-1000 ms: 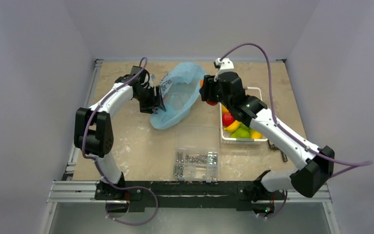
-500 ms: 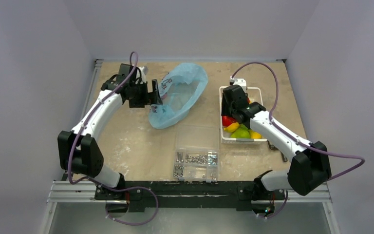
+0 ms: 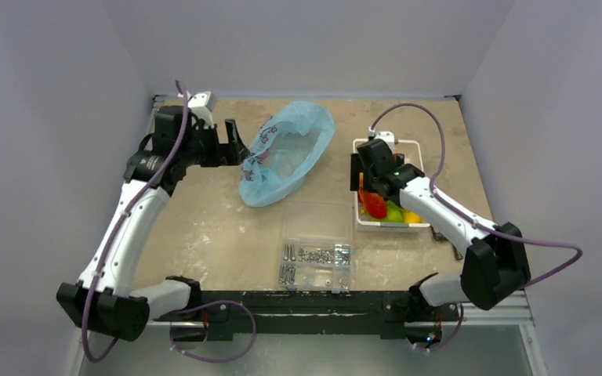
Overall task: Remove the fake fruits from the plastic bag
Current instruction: Place the fake fruit in the bin, then reset both arms
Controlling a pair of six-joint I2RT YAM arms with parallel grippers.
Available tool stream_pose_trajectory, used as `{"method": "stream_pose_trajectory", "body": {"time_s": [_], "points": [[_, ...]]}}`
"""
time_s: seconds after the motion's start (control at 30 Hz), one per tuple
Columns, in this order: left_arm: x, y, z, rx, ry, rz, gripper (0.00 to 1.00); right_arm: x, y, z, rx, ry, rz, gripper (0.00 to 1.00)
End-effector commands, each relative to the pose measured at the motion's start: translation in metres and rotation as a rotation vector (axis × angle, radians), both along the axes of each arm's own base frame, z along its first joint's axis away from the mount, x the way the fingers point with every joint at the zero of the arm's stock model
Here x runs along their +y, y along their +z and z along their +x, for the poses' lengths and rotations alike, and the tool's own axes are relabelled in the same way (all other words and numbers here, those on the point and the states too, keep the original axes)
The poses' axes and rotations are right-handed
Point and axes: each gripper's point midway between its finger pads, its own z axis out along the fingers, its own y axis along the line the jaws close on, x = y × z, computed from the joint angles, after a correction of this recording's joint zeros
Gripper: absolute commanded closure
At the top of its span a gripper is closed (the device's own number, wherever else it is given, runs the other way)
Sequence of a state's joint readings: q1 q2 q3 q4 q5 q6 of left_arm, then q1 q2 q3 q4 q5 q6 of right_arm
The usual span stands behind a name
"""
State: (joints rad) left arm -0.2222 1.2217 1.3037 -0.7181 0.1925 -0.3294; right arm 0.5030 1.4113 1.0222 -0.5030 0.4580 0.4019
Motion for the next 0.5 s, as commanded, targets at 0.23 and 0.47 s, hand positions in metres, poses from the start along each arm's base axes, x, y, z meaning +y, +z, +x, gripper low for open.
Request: {"method": "stream_pose_trajectory", "body": {"time_s": [0.23, 0.47], "points": [[-0.002, 0.141, -0.097, -0.403, -0.046, -0.268, 0.02, -0.015, 0.185, -0.037, -0.475, 0.050, 0.250, 0.01], [0.017, 0.155, -0.143, -0.527, -0.016, -0.256, 0.03, -0.040, 0.270, -0.082, -0.764, 0.070, 0.369, 0.01]]}}
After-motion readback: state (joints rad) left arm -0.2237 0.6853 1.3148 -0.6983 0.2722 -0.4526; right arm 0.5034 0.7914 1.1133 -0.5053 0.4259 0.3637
